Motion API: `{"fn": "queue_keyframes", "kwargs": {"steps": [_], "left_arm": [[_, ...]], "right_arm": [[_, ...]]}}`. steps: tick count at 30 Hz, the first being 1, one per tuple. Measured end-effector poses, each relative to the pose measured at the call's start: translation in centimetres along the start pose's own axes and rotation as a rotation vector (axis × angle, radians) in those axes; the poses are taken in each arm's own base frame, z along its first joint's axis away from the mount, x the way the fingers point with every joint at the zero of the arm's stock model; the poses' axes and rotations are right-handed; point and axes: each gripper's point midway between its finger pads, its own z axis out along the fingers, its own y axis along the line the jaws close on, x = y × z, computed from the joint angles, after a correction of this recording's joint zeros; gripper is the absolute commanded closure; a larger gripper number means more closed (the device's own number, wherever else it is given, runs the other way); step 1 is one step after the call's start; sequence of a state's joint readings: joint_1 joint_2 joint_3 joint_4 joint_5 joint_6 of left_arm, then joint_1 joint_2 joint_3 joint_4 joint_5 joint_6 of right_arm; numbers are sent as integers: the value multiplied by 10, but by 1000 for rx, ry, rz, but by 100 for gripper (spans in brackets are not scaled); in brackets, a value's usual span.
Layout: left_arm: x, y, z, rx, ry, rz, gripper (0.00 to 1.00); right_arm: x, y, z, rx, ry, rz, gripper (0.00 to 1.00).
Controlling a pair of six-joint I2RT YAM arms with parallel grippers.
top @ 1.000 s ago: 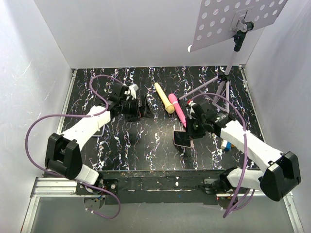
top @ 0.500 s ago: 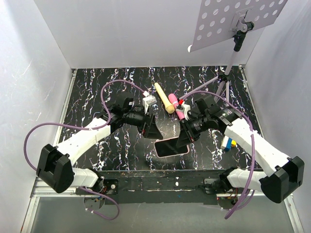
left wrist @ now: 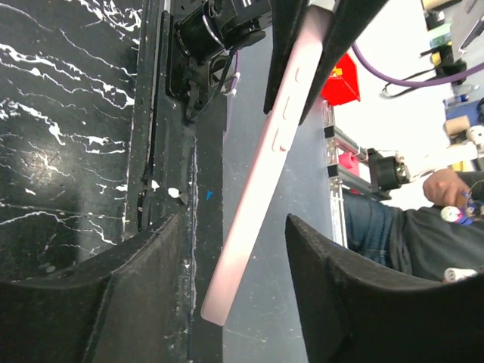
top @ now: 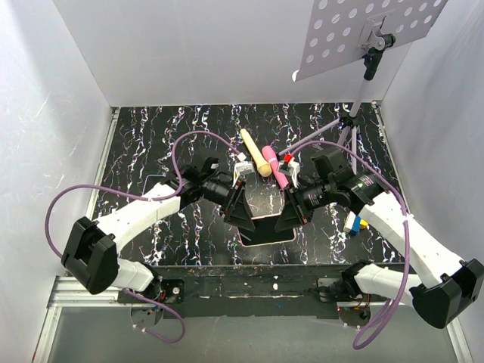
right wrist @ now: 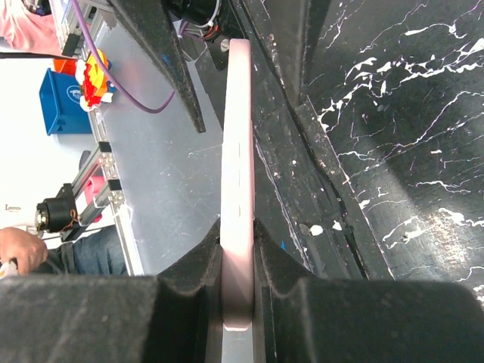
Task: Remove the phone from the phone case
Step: Adjust the phone.
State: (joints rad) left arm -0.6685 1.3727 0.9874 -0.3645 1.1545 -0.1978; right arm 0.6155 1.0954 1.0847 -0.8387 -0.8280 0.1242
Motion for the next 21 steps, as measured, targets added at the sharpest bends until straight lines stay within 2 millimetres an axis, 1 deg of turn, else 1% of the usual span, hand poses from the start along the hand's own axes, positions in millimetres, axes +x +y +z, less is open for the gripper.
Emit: {"fn": "queue_keyframes", "kwargs": {"steps": [2, 4, 5, 8, 10, 11, 14, 15, 17, 19, 21], "left_arm": [[-1, -3, -1, 7, -3, 9, 62], [-1, -5, -1, 12, -5, 13, 67], [-2, -6, -1, 15, -5, 17, 72], [-1, -7, -2, 24, -4, 18, 89], [-2, -15, -2, 71, -1, 53, 100], [-2, -18, -3, 91, 0, 68, 100], [-6, -26, -4, 115, -7, 109, 100], [-8, -26, -4, 115, -10, 110, 100], [-10, -23, -4, 86, -18, 83, 100], [-12, -15, -2, 43, -27, 34, 100], [-17, -10, -1, 9, -48, 9, 100]], "right_arm": [[-1, 1, -1, 4, -7, -8, 99], [-1, 1, -2, 7, -15, -14, 99], [-2, 1, -2, 9, -18, -17, 99], [-5, 3, -3, 11, -36, -31, 99], [-6, 5, -5, 7, -45, -43, 99], [-6, 6, -5, 4, -48, -46, 95], [-7, 11, -9, 6, -70, -55, 50], [-8, 10, -10, 17, -79, -53, 44], [-17, 1, -12, 70, -129, -48, 35], [-27, -12, -16, 118, -186, -23, 29], [-31, -25, -19, 141, -234, 16, 27]]}}
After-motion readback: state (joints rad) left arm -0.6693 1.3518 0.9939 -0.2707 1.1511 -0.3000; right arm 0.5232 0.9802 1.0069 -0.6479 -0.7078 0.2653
